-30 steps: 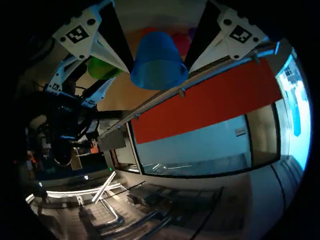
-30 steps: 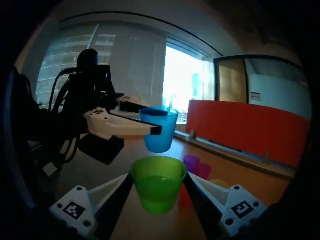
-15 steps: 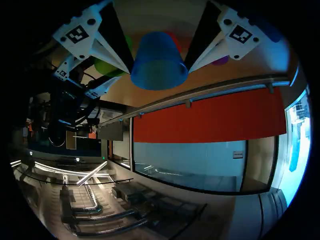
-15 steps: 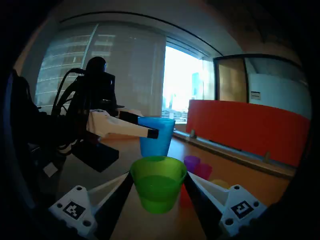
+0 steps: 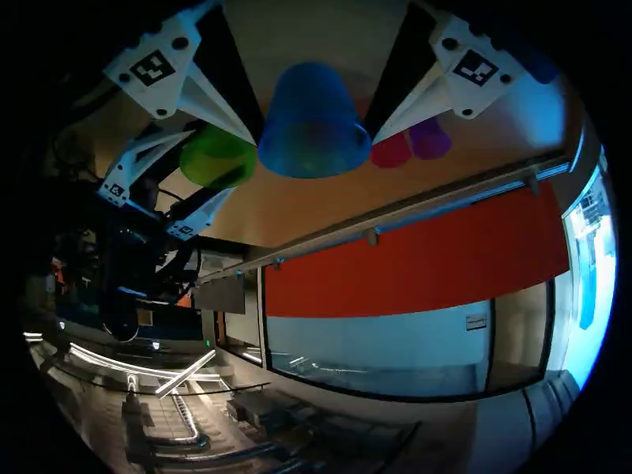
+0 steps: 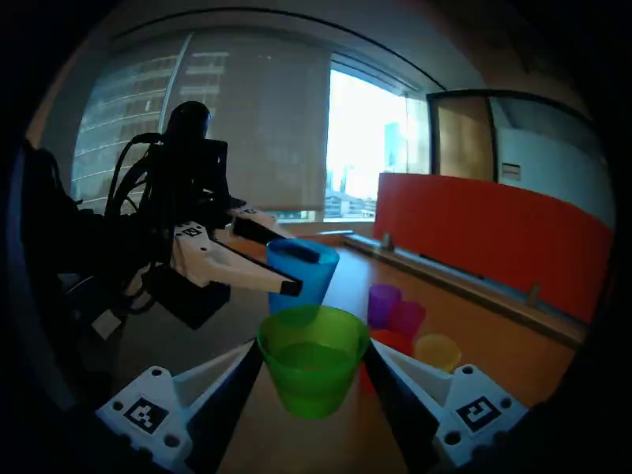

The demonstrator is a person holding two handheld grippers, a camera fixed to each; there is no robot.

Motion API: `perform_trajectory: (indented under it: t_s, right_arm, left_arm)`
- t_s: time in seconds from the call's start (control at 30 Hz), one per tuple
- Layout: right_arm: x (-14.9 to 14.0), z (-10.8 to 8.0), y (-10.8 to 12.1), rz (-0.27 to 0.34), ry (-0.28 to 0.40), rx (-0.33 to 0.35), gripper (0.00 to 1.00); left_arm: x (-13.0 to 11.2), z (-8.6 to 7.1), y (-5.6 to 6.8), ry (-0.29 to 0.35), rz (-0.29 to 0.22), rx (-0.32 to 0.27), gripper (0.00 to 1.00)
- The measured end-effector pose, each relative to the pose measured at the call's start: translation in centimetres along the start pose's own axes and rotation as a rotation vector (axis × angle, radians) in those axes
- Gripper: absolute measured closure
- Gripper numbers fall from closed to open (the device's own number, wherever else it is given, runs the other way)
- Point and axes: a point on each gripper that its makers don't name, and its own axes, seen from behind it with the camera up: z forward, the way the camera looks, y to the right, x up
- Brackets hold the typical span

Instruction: Pour water

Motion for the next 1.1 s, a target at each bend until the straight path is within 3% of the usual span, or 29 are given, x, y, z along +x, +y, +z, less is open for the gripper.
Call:
perform_trajectory:
  t_s: [0.57,0.77,1.1]
  right_arm:
    - [-4.8,-0.3,1.8,-0.013,-0.181,0.023,0.09]
    - [-6.0,0.1,2.8,-0.005,-0.221,0.019,0.09]
    - [-8.3,0.6,3.9,-0.014,-0.287,0.024,0.09]
  left_arm:
    - [-6.3,1.6,-0.3,-0.167,0.028,-0.020,0.13]
    - [-7.9,2.4,-0.6,-0.216,0.057,-0.020,0.13]
    - [-9.8,3.2,-1.4,-0.264,0.055,-0.023,0.13]
